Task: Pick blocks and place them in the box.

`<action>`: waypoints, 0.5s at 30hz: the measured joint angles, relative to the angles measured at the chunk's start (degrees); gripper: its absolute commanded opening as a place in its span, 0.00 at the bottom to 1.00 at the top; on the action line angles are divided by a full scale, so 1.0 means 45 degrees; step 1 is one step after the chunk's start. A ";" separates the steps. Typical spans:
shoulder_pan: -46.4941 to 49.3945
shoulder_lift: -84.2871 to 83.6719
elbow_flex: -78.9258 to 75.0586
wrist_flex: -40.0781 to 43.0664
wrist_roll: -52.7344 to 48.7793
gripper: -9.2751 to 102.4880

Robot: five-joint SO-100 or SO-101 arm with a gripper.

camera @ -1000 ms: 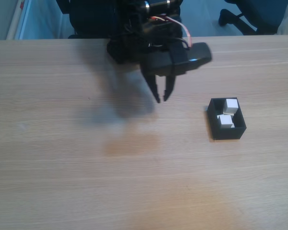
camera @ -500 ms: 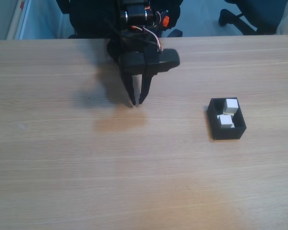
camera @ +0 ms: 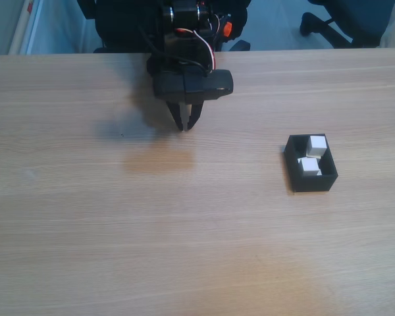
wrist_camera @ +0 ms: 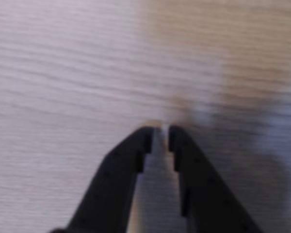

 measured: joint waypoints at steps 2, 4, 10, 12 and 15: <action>0.0000 0.0000 0.0000 0.0059 0.0234 0.08; 0.0000 0.0000 0.0000 0.0059 0.0234 0.09; 0.0000 0.0000 0.0000 0.0059 0.0234 0.11; 0.0000 0.0000 0.0000 0.0059 0.0234 0.11; 0.0000 0.0000 0.0000 0.0059 0.0234 0.12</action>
